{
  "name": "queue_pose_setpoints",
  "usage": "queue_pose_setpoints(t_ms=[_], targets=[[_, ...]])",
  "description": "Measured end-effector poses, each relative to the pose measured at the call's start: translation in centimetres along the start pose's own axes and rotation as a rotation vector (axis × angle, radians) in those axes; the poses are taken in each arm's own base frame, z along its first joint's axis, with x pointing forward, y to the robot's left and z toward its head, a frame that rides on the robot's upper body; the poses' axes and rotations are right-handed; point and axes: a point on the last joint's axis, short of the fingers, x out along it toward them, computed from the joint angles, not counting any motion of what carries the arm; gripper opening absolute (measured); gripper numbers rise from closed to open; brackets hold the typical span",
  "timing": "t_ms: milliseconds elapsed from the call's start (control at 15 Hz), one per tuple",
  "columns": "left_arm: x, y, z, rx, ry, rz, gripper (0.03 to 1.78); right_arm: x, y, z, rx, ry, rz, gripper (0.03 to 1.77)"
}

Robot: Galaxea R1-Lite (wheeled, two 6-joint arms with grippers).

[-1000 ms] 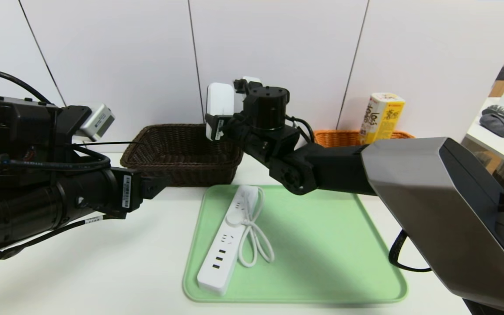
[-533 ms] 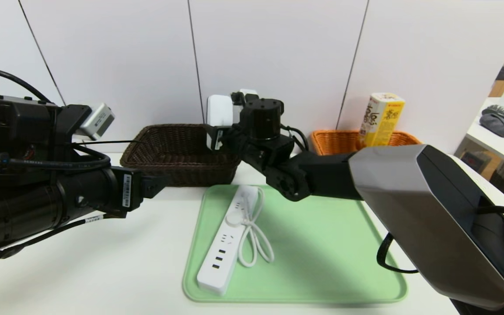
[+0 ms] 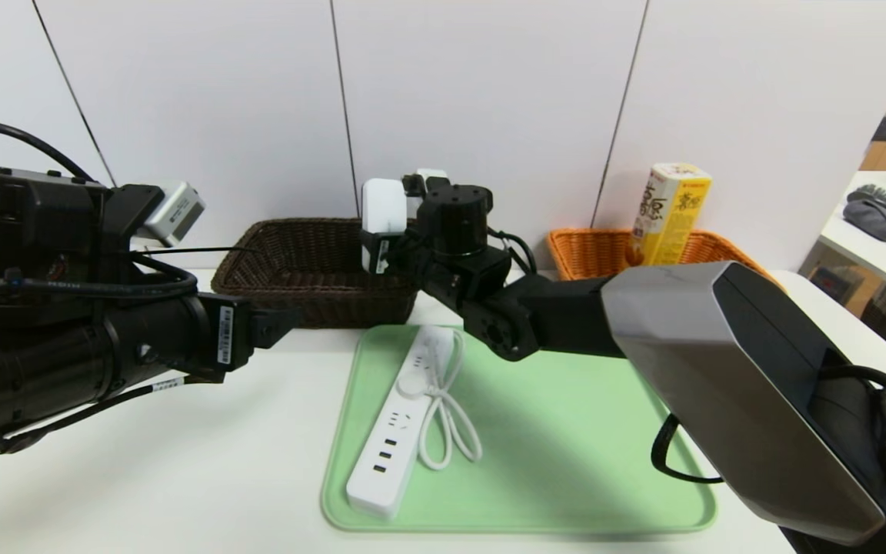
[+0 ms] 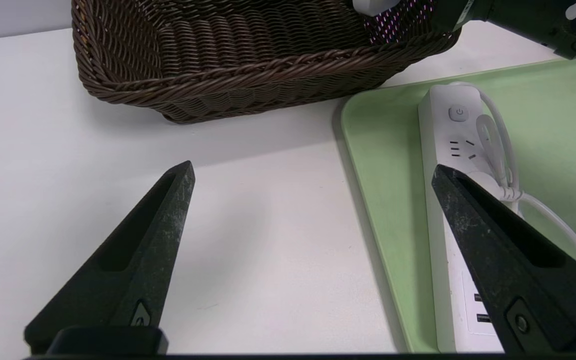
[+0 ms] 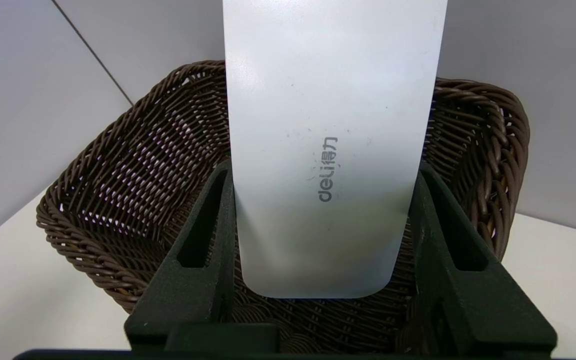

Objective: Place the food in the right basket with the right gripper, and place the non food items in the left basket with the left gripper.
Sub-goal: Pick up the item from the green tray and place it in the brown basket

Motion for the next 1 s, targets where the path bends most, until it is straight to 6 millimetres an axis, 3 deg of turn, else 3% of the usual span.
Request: queue_pose_setpoints(t_ms=[333, 667, 1000], targets=[[0.20, -0.05, 0.05, 0.001, 0.002, 0.001, 1.69, 0.01, 0.00, -0.07, 0.000, 0.003, -0.003, 0.96], [0.36, -0.10, 0.14, 0.002, 0.002, 0.001, 1.69, 0.00, 0.06, -0.04, 0.000, -0.001, -0.001, 1.29], [0.42, -0.12, 0.19, 0.002, 0.002, 0.001, 1.69, -0.02, 0.07, 0.00, 0.000, -0.001, -0.002, 1.49]])
